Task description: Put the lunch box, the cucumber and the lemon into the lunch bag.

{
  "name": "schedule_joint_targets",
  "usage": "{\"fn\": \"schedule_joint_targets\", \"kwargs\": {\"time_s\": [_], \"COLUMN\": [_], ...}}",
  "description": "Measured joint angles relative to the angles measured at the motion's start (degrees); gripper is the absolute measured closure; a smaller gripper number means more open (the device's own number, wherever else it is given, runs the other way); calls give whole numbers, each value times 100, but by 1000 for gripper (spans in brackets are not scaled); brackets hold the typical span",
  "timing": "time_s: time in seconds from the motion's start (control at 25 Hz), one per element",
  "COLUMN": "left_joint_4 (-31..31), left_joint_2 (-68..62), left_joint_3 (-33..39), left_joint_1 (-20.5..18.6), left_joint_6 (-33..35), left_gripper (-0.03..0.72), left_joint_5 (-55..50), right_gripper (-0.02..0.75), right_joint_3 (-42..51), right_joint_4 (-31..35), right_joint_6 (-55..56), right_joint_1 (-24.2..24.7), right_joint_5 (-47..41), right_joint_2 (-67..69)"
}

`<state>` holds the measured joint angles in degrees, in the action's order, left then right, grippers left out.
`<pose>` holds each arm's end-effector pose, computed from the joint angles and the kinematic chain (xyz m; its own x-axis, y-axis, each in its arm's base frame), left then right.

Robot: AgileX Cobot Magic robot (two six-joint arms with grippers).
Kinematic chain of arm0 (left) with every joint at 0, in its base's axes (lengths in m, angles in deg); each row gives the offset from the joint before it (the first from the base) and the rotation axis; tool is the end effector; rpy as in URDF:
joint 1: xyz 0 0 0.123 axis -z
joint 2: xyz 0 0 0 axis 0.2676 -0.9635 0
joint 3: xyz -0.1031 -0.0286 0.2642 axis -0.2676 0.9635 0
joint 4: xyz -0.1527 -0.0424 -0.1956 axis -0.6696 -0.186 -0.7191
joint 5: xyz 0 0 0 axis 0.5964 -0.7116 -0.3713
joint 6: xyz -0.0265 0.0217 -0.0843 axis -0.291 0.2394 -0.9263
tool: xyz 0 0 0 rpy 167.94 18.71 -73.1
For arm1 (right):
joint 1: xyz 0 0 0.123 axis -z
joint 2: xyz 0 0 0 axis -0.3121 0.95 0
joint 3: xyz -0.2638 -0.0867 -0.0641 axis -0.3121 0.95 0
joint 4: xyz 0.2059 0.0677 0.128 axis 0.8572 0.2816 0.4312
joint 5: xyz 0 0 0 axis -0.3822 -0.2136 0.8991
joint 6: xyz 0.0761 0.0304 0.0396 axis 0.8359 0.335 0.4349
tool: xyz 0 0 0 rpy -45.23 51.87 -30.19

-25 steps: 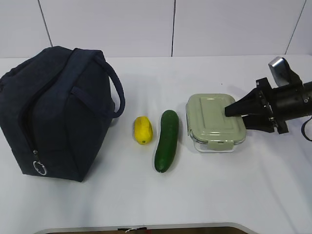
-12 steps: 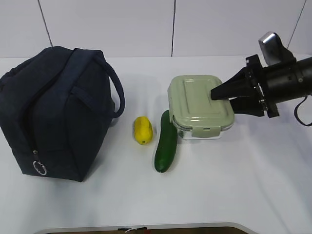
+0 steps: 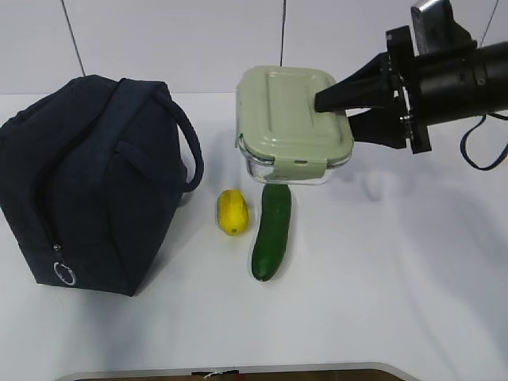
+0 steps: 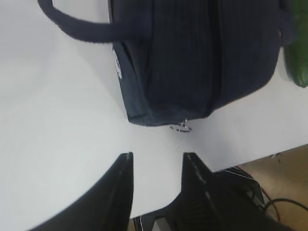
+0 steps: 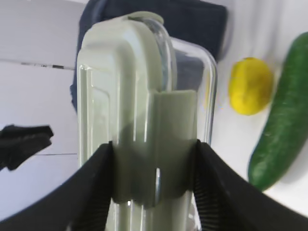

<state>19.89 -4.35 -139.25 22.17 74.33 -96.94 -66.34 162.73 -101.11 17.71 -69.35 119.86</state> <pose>0.2047 -0.0412 0.3428 -0.8613 0.1040 -0.4973 0.2101 0.9641 -0.1623 0.3379 0.0841 0.2644 -0.9319 0.1315 -0.3380 -0.2544 0.4272 0.8676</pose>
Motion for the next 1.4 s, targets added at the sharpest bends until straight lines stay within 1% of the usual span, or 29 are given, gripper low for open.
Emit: {"fn": "schedule_joint_targets", "kwargs": {"time_s": [0.12, 0.28, 0.4, 0.64, 0.84, 1.12, 1.16, 1.2, 1.28, 1.36, 1.4], "left_joint_4": [0, 0, -14, -265, -279, -383, -455, -532, -659, -764, -802], "left_joint_2": [-440, -1062, -1510, -2363, -2995, -3737, -3822, -3879, -3905, -3905, -3905], "left_joint_3": [-452, -1017, -1337, -2006, -2552, -3015, -3048, -3076, -3090, -3117, -3157], "left_joint_1": [0, 0, 0, 0, 0, 0, 0, 0, 0, 0, 0], "left_joint_6": [20, 64, 147, 393, 519, 687, 751, 790, 855, 880, 894], "left_gripper": [423, 347, 322, 314, 313, 316, 326, 355, 453, 590, 643], "left_joint_5": [11, -117, -167, -394, -629, -857, -857, -857, -857, -857, -857], "right_gripper": [361, 361, 361, 361, 361, 361, 361, 361, 361, 361, 361], "right_joint_3": [-249, -502, -649, -822, -822, -822, -822, -822, -822, -822, -827], "right_joint_4": [10, 213, 284, 307, 307, 307, 329, 374, 495, 615, 674], "right_joint_6": [100, 134, 134, 144, 144, 144, 147, 147, 147, 147, 147], "right_joint_1": [-144, -256, -314, -316, -316, -316, -316, -326, -343, -433, -472], "right_joint_5": [-46, -55, -67, -78, -78, -78, -78, -78, -78, -78, -78], "right_joint_2": [-45, -45, -45, -45, -48, -48, -48, -48, -48, -48, -48]}}
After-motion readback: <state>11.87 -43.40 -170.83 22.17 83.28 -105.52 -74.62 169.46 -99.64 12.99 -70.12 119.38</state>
